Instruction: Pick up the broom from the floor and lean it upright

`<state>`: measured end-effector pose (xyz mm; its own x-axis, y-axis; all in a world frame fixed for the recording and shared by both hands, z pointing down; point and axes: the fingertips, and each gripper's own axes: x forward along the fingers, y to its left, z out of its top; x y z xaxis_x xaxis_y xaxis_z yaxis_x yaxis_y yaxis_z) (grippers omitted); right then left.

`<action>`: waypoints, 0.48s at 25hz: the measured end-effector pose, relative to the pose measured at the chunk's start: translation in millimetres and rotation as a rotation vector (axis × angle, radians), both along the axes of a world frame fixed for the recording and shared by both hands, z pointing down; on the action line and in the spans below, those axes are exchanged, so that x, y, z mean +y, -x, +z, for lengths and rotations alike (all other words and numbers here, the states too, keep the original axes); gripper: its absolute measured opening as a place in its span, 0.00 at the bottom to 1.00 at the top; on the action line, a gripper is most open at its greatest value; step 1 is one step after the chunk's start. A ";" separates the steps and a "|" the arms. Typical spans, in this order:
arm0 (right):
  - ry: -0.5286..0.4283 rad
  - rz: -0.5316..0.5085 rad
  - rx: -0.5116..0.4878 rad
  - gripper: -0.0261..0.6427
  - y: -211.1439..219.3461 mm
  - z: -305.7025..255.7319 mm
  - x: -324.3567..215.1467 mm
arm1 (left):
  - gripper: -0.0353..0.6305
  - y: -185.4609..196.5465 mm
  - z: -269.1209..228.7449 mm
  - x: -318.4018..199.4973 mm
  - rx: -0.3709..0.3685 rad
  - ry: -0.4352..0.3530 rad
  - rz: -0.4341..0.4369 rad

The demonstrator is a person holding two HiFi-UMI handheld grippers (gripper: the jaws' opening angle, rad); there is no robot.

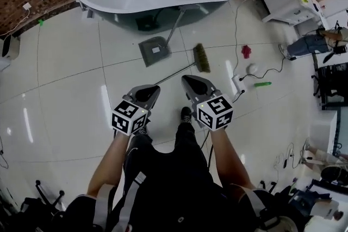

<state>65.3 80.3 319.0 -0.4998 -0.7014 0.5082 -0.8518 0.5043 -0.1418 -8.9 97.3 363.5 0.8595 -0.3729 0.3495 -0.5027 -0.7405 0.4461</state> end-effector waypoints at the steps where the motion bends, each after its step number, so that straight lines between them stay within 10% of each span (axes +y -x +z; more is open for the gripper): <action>1: 0.006 -0.028 0.000 0.04 0.9 6.8 -12.3 | 0.06 2.2 5.9 -9.4 -0.006 0.005 -0.025; 12: 0.074 -0.569 0.030 0.04 41.3 110.5 -100.0 | 0.06 26.2 74.7 -79.0 -0.109 0.043 -0.423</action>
